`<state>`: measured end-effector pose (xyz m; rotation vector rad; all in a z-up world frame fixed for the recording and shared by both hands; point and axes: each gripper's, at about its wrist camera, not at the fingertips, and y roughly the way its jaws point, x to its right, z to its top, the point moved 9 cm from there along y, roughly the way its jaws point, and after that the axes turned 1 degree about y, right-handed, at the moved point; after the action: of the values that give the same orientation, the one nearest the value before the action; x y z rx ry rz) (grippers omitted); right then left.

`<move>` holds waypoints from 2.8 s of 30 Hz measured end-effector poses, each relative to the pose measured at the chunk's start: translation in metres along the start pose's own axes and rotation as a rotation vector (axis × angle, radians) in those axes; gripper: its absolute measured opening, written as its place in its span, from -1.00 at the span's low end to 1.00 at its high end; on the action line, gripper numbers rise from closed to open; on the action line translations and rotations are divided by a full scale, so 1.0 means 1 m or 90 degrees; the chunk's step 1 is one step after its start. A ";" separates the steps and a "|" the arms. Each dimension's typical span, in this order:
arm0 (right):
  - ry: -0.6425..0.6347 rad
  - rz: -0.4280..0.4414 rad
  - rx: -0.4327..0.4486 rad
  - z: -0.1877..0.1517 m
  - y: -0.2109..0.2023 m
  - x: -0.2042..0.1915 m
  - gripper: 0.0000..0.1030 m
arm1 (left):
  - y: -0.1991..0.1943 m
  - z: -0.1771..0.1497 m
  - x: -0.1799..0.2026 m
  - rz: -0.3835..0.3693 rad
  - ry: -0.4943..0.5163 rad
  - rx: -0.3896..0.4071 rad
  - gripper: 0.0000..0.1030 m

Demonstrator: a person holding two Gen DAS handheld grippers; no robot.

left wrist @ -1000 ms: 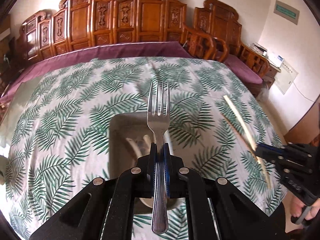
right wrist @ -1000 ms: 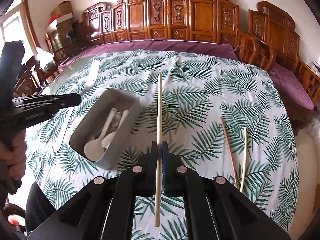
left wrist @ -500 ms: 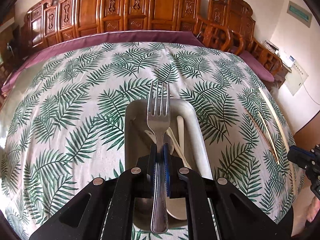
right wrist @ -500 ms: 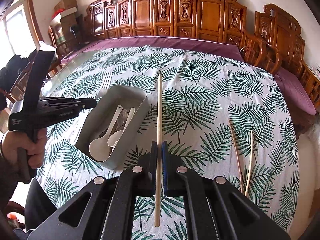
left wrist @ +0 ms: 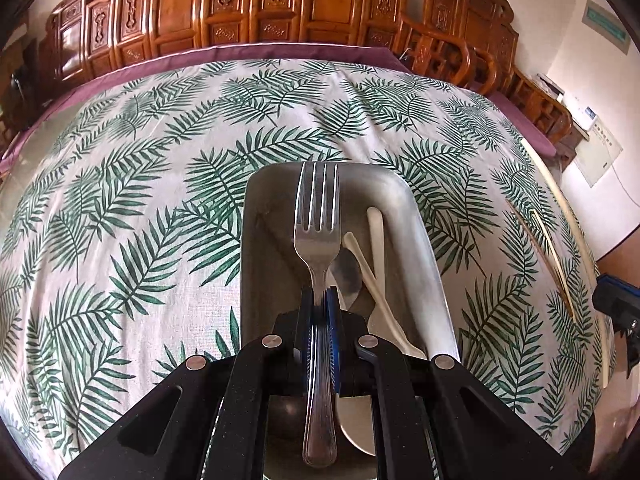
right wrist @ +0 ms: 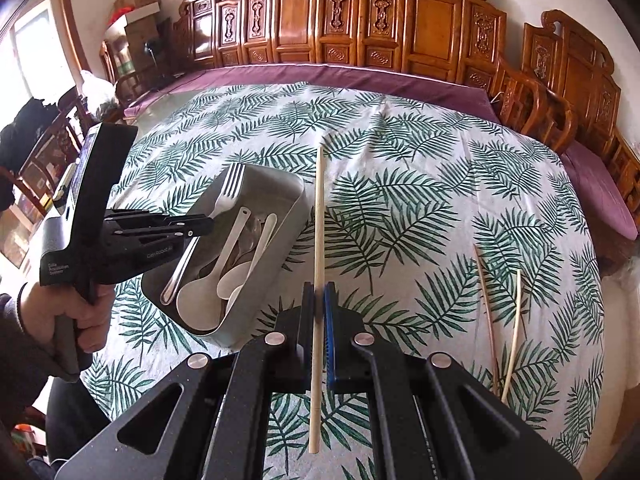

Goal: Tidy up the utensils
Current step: 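Lower the metal fork into the tray and open the left tool, then lower the held chopstick into the tray and open the right tool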

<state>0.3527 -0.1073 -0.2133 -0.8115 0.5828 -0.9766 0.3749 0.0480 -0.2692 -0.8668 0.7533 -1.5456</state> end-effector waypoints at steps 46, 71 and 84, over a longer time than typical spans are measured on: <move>0.054 0.028 -0.112 0.028 0.132 -0.102 -0.88 | -0.111 -0.026 -0.097 0.051 -0.014 0.097 -0.88; -0.012 0.065 -0.053 0.028 0.092 -0.105 -0.87 | -0.110 -0.026 -0.079 0.050 0.002 0.093 -0.88; 0.013 0.032 -0.015 0.002 0.036 -0.036 -0.87 | -0.100 -0.015 -0.014 0.020 0.046 0.095 -0.69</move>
<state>0.3552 -0.0630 -0.2389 -0.8057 0.6304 -0.9337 0.3115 0.0757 -0.1941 -0.6893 0.6911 -1.5897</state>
